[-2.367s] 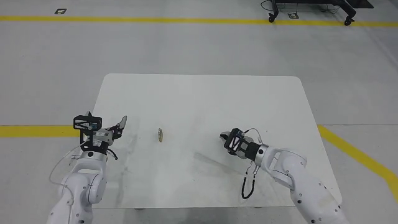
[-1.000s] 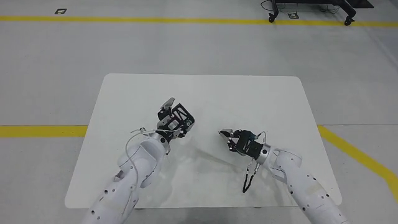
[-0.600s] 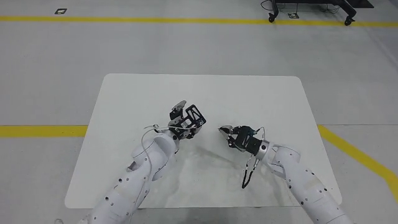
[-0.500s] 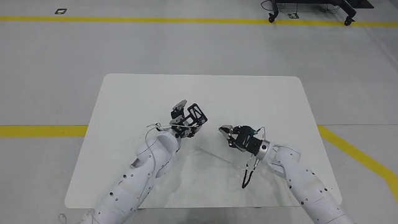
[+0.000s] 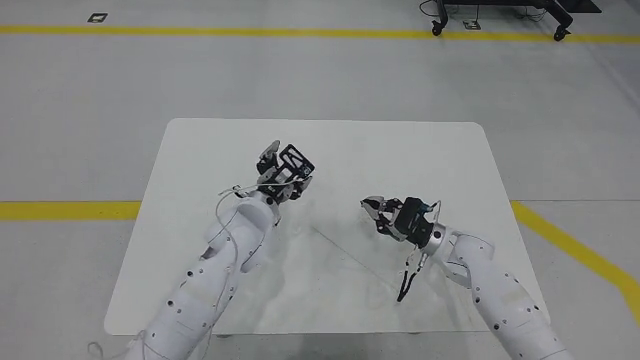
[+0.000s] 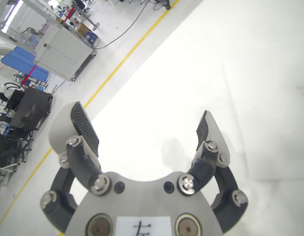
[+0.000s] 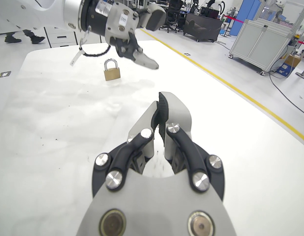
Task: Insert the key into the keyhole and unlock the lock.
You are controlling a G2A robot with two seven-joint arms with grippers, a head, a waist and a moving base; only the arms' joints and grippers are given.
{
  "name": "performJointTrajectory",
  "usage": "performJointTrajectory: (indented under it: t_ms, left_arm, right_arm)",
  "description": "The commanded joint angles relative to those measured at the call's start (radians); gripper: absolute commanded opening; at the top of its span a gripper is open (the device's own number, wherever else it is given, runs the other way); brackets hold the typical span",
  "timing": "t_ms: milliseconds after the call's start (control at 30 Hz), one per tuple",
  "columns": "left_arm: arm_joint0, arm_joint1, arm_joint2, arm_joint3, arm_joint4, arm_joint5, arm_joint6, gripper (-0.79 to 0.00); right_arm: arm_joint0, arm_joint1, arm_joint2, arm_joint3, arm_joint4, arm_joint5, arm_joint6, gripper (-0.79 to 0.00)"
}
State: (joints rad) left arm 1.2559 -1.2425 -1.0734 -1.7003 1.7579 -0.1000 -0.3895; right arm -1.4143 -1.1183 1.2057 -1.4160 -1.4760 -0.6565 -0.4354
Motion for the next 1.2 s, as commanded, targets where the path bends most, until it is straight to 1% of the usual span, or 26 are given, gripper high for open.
performJointTrajectory:
  t_ms: [0, 200, 233, 267, 333, 367, 400, 433, 500, 567, 633, 833, 867, 900, 967, 1000, 1067, 1133, 1167]
  left_arm:
    - [0.013, 0.004, -0.018, -0.021, 0.039, 0.004, 0.010, 0.000]
    - [0.013, 0.004, -0.018, -0.021, 0.039, 0.004, 0.010, 0.000]
    - [0.017, 0.004, -0.020, -0.025, 0.026, 0.006, 0.024, 0.000]
    - [0.028, 0.003, -0.034, -0.028, -0.008, 0.019, 0.061, 0.000]
    - [0.058, 0.004, -0.072, -0.030, -0.123, 0.003, 0.149, 0.000]
    - [0.074, 0.006, -0.096, -0.031, -0.195, -0.030, 0.194, 0.000]
    - [0.088, 0.009, -0.123, -0.029, -0.290, -0.089, 0.232, 0.000]
    - [0.097, 0.011, -0.149, -0.025, -0.410, -0.183, 0.267, 0.000]
    - [0.103, 0.016, -0.218, 0.019, -0.693, -0.389, 0.370, 0.000]
    - [0.086, 0.025, -0.263, 0.089, -0.851, -0.571, 0.374, 0.000]
    - [0.086, 0.025, -0.263, 0.089, -0.851, -0.571, 0.374, 0.000]
    - [0.086, 0.025, -0.263, 0.089, -0.851, -0.571, 0.374, 0.000]
    - [0.090, 0.024, -0.254, 0.086, -0.877, -0.585, 0.381, 0.000]
    - [0.096, 0.021, -0.232, 0.097, -0.951, -0.633, 0.375, 0.000]
    - [0.073, 0.021, -0.219, 0.146, -1.043, -0.667, 0.331, 0.000]
    - [0.062, 0.019, -0.205, 0.174, -1.120, -0.713, 0.324, 0.000]
    - [0.026, 0.018, -0.176, 0.259, -1.296, -0.819, 0.286, 0.000]
    - [-0.021, 0.018, -0.136, 0.353, -1.486, -0.912, 0.215, 0.000]
    - [-0.044, 0.019, -0.110, 0.386, -1.580, -0.912, 0.166, 0.000]
  right_arm:
    - [0.000, 0.000, -0.001, 0.001, -0.001, 0.001, -0.001, -0.785]
    - [0.000, 0.000, -0.001, 0.001, -0.001, 0.001, -0.001, -0.785]
    - [0.000, 0.000, -0.001, 0.001, -0.001, 0.001, -0.001, -0.785]
    - [-0.002, -0.002, -0.002, 0.000, 0.013, 0.013, 0.005, -0.785]
    - [-0.003, -0.007, -0.015, -0.005, 0.093, -0.028, -0.003, -0.785]
    - [-0.001, -0.009, -0.018, -0.005, 0.129, -0.048, -0.006, -0.785]
    - [-0.002, -0.011, -0.027, -0.002, 0.186, -0.097, -0.010, -0.785]
    - [0.001, -0.013, -0.038, 0.003, 0.250, -0.161, -0.003, -0.785]
    - [0.016, -0.016, -0.045, 0.006, 0.339, -0.225, 0.014, -0.785]
    - [0.026, -0.017, -0.051, 0.014, 0.431, -0.286, 0.033, -0.785]
    - [0.025, -0.017, -0.048, 0.011, 0.490, -0.310, 0.046, -0.785]
    - [0.025, -0.017, -0.048, 0.011, 0.490, -0.310, 0.046, -0.785]
    - [0.025, -0.017, -0.048, 0.011, 0.490, -0.310, 0.046, -0.785]
    - [0.025, -0.017, -0.048, 0.011, 0.490, -0.310, 0.046, -0.785]
    - [0.025, -0.017, -0.048, 0.011, 0.490, -0.310, 0.046, -0.785]
    - [0.023, -0.018, -0.051, 0.009, 0.497, -0.314, 0.046, -0.785]
    - [0.020, -0.021, -0.078, 0.011, 0.588, -0.356, 0.047, -0.785]
    - [0.031, -0.023, -0.118, 0.013, 0.713, -0.356, 0.063, -0.785]
    - [0.041, -0.022, -0.136, 0.020, 0.778, -0.356, 0.081, -0.785]
